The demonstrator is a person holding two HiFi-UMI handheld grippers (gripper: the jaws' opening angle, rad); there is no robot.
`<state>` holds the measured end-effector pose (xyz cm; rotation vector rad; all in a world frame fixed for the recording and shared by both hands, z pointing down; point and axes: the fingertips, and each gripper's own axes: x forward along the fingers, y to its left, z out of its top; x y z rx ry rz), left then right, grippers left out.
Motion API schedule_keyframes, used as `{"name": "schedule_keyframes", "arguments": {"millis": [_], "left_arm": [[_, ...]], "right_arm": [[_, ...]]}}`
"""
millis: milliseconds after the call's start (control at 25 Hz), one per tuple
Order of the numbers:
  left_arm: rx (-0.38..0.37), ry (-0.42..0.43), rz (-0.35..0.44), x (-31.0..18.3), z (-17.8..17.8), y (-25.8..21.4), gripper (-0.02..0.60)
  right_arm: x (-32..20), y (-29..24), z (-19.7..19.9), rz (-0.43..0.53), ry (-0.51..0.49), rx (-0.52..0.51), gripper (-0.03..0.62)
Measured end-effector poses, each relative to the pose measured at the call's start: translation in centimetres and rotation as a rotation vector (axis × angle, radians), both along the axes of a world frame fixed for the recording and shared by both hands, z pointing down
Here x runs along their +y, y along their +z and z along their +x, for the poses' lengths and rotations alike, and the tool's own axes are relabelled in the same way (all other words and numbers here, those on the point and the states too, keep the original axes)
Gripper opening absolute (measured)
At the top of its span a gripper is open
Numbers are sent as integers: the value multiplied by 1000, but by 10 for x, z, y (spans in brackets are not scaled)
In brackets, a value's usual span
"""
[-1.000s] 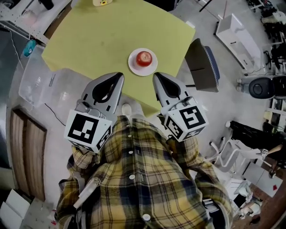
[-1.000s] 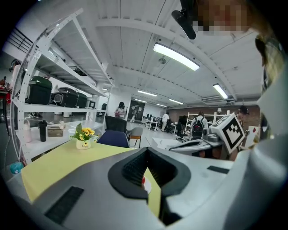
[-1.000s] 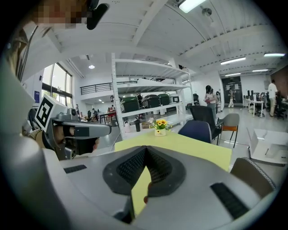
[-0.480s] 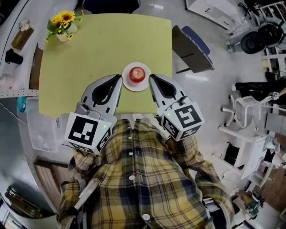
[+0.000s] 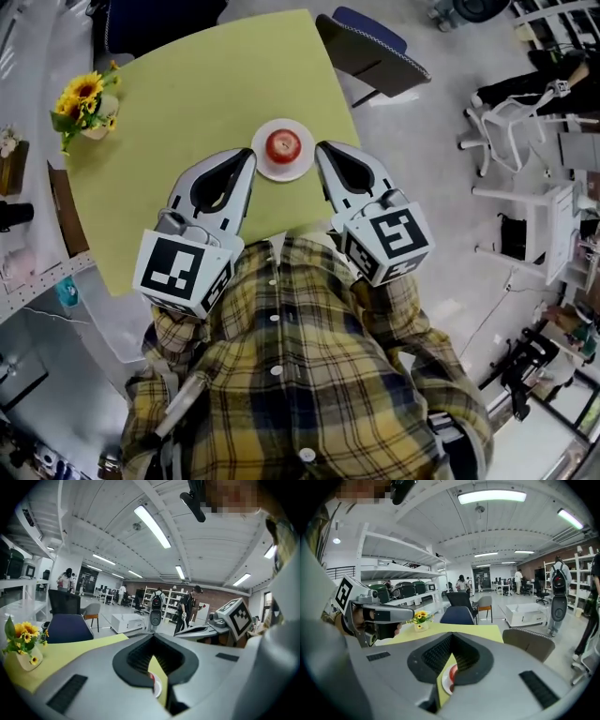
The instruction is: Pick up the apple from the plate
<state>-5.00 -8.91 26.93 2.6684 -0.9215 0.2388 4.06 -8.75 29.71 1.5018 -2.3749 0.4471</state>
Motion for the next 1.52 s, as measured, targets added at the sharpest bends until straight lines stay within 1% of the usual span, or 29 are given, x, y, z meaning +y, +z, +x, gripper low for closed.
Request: {"name": "schedule_keyframes", "arguments": {"millis": [80,160,400,560,840,1080,1280,1440,1520], "left_arm": [[-2,22,-12,0,0,4,6],[-5,32,-20,-1,-3,8,6],[-9,6,-61,-9,-18,25,6],[-10,-28,-89,-15,-21,38,6],[-13,-75,-106,-26,-13,53,6],[-19,-92,-106,-29,-2,60,6],[-25,-81,-135,-26,5,73,8],[-28,-45,-151,-22,13,82,9],[-26,-41,-159,-19,14,87,9]], "right_arm": [[2,4,2,-17,32,7,-3],[4,12,1,-35,39,13,-3],[-9,30,-6,-84,32,29,-3],[-20,37,-8,-107,1,38,-3],[-33,45,-11,-125,-89,61,-3],[-35,48,-3,-122,-114,60,-3],[-36,54,3,-128,-111,45,-3],[-37,59,7,-134,-106,36,-3],[-36,62,7,-139,-103,30,-3]]}}
